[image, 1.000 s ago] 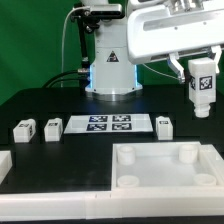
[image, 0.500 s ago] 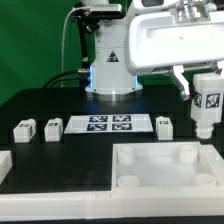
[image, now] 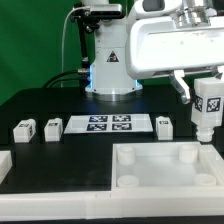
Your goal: Assemble one leg
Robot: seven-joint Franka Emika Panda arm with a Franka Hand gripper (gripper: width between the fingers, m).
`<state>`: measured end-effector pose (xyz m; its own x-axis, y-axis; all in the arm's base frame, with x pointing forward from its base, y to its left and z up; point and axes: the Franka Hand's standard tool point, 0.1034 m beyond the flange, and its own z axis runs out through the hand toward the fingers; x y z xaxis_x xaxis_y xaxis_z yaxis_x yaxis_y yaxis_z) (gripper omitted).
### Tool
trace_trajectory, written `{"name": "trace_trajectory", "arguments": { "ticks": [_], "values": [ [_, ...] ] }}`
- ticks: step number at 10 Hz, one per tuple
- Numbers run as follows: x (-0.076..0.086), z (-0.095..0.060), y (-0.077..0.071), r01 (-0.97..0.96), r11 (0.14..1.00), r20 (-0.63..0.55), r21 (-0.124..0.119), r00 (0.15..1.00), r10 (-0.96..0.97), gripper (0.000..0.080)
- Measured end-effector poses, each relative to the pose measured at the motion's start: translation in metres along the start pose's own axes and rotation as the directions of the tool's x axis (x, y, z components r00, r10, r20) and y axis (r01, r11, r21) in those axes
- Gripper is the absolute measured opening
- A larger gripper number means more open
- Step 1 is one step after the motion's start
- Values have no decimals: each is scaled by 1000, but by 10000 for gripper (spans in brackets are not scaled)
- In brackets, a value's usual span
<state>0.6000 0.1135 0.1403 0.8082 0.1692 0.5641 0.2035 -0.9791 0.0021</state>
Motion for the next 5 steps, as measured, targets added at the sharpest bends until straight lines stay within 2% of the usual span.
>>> {"name": "trace_trajectory", "arguments": {
  "ticks": [1,3,5],
  "values": [
    [-5,11,1,1,1000,-6,-3,1000,-1,291],
    [-1,32,11,-4,1000,-11,-10,1000,4,291],
    [-9,45,8,-5,1000,2,-7,1000,5,291]
  ]
}}
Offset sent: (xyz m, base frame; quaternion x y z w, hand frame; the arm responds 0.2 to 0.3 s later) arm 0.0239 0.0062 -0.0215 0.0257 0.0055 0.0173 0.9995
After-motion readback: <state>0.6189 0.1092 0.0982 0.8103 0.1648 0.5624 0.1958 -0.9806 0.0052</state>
